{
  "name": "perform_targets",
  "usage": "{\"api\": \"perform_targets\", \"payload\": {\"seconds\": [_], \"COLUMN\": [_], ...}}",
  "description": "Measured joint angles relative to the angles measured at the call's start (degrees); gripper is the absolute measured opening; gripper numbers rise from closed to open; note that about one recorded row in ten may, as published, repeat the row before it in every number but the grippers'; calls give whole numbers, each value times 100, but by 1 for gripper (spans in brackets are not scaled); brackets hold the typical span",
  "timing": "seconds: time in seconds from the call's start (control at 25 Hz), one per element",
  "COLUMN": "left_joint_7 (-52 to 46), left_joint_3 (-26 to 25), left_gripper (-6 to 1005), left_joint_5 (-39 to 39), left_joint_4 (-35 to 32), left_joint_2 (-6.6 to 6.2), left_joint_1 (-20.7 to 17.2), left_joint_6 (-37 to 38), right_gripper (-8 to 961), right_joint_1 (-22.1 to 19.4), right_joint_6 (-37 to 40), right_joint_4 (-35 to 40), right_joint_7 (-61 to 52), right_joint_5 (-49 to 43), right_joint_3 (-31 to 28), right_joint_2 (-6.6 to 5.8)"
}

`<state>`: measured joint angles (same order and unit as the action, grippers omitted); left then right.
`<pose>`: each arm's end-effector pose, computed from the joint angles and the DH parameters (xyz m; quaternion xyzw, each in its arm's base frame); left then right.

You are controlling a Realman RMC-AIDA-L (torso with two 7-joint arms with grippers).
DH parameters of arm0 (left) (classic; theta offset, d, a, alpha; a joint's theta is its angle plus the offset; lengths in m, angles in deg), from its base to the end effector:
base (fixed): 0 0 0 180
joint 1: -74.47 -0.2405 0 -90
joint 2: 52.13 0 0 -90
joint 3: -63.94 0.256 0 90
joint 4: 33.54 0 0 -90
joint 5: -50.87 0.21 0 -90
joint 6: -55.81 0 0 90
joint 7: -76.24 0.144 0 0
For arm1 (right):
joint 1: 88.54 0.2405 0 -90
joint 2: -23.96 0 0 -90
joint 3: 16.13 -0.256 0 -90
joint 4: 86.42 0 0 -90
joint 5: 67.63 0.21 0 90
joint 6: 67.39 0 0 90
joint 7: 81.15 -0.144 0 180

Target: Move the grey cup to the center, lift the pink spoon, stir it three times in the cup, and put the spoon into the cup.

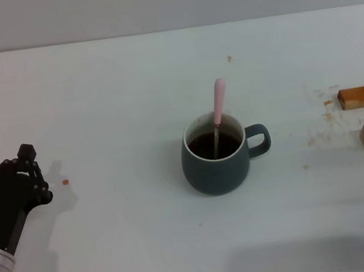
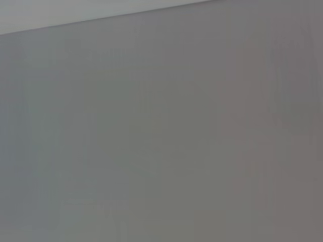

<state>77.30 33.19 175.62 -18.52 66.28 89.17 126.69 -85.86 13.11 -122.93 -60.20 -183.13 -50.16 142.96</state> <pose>-0.3396 0.2632 -0.0466 -0.7465 -0.1974 -0.2569 0.5812 0.3053 0.2261 -0.0308 -0.6122 0.1937 0.2942 0.7079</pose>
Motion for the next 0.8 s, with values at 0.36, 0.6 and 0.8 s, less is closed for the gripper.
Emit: {"api": "perform_targets", "payload": {"seconds": [0.36, 0.6, 0.8], "left_joint_7": [270, 279, 284], "left_joint_3": [-143, -282, -315], "left_gripper": [-2, -2, -2], "left_joint_5": [-8, -13, -13], "left_joint_4": [53, 62, 61], "left_joint_2": [15, 16, 16], "left_joint_1": [36, 20, 30], "left_joint_6": [2, 15, 17], "right_gripper": [758, 758, 758], "right_joint_1": [-64, -172, -210], "right_joint_6": [416, 535, 483], "right_joint_4": [463, 561, 701], "right_joint_7": [-802, -812, -811], "right_joint_5": [15, 202, 381], "right_joint_3": [0, -19, 3], "right_joint_2": [23, 16, 17]}}
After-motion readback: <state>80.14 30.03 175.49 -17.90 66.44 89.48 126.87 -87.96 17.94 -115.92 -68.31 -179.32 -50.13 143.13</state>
